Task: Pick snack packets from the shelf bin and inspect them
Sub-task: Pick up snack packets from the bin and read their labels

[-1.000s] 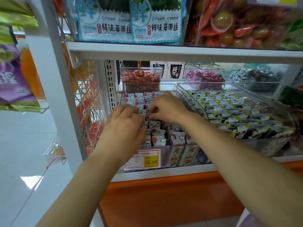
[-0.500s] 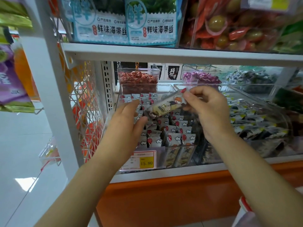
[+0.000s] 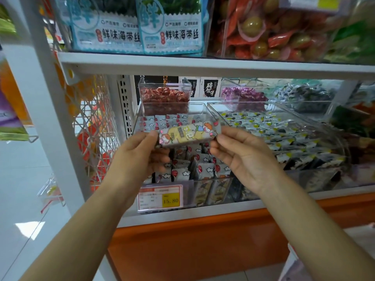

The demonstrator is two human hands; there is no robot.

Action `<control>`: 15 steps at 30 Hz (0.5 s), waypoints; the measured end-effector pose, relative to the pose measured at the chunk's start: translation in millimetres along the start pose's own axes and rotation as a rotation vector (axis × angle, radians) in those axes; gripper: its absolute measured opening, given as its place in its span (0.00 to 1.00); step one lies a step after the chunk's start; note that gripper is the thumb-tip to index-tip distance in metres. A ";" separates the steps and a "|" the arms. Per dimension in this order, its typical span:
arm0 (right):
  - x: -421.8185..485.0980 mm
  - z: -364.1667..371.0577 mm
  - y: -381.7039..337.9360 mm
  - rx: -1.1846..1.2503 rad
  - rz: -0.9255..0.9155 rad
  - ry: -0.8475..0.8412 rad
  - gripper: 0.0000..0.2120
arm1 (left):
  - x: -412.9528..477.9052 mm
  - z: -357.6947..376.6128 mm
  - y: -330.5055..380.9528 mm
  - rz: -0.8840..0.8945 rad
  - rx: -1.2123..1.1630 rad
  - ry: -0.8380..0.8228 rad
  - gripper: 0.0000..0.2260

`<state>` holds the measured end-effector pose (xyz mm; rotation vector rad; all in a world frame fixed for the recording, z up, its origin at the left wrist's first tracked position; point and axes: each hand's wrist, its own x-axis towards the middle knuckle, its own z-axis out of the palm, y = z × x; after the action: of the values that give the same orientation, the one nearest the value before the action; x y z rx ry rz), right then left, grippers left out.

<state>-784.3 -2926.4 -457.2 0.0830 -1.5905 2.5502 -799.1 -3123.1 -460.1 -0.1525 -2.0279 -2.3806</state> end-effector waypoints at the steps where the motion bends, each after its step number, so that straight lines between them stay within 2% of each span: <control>1: -0.2 -0.1 0.5 -0.026 -0.013 0.009 0.14 | -0.2 0.1 -0.2 0.007 0.019 0.016 0.11; 7: -0.9 -1.2 6.1 -0.056 -0.041 0.049 0.09 | -3.1 0.4 -1.2 0.096 0.202 0.087 0.12; 11: 0.8 -1.4 4.7 0.015 -0.025 0.067 0.09 | -3.1 -1.4 -0.5 0.065 0.127 -0.019 0.13; 15: 3.8 -2.4 3.9 0.072 -0.047 0.071 0.08 | -1.6 -1.4 2.7 0.040 0.027 -0.172 0.09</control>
<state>-788.6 -2925.6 -461.3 0.0359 -1.4548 2.5443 -797.4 -3125.0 -457.8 -0.4068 -2.1032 -2.3914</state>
